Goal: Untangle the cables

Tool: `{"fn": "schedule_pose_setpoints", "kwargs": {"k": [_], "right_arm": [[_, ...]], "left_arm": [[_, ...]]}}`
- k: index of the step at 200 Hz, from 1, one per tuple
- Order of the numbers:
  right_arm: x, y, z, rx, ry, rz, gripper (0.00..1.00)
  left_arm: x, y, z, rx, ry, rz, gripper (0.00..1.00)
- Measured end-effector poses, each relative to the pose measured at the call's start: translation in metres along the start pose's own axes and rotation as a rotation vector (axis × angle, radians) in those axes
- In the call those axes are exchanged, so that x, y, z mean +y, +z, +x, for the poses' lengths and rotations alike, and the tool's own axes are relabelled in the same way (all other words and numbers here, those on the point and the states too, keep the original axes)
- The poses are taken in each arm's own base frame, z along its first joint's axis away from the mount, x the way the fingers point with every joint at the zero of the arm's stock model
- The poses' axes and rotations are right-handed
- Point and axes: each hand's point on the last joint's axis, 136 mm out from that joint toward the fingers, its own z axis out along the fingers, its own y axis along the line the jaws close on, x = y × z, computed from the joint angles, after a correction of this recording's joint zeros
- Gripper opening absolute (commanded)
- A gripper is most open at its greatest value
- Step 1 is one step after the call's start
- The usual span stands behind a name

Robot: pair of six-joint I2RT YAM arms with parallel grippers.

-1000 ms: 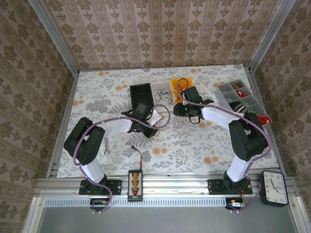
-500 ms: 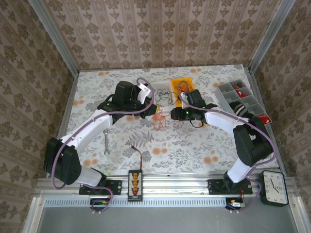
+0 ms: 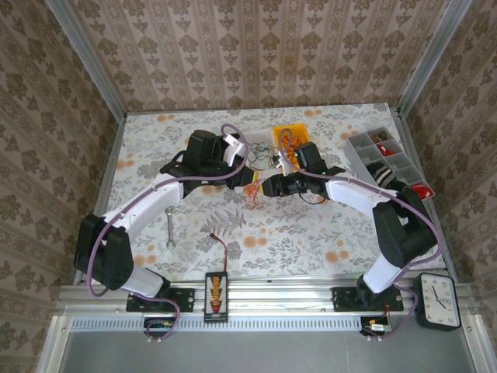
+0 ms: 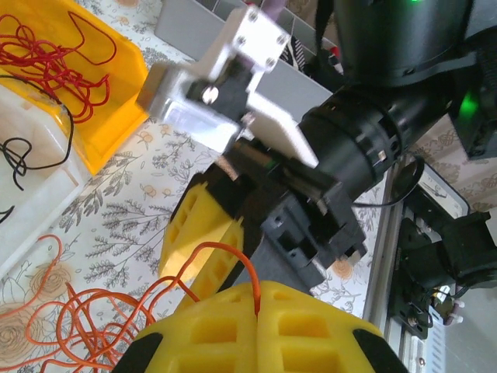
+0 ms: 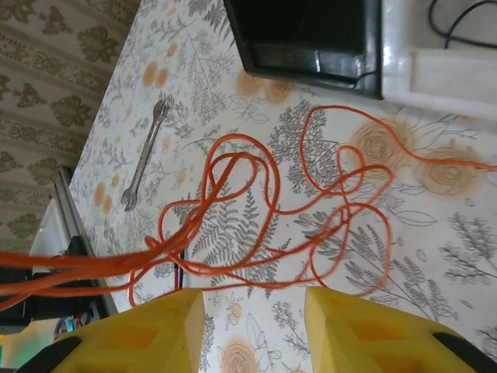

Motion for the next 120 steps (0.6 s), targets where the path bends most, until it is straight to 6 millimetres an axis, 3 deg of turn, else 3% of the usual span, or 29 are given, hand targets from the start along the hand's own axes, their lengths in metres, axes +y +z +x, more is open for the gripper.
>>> {"fn": "schedule_pose_setpoints", "kwargs": {"k": [47,80,120], "right_arm": [[-0.012,0.033,-0.007,0.035,0.046,-0.043,0.4],[-0.019,0.052,-0.011,0.056,0.073,-0.056,0.22],[-0.041,0.069,0.0,0.105,0.117,0.012,0.03]], "left_arm": [[-0.008,0.004,-0.001,-0.011,0.0,0.032,0.0],[-0.008,0.008,0.001,-0.029,-0.014,0.042,0.0],[-0.001,0.004,-0.001,-0.079,-0.047,0.032,0.0]]}}
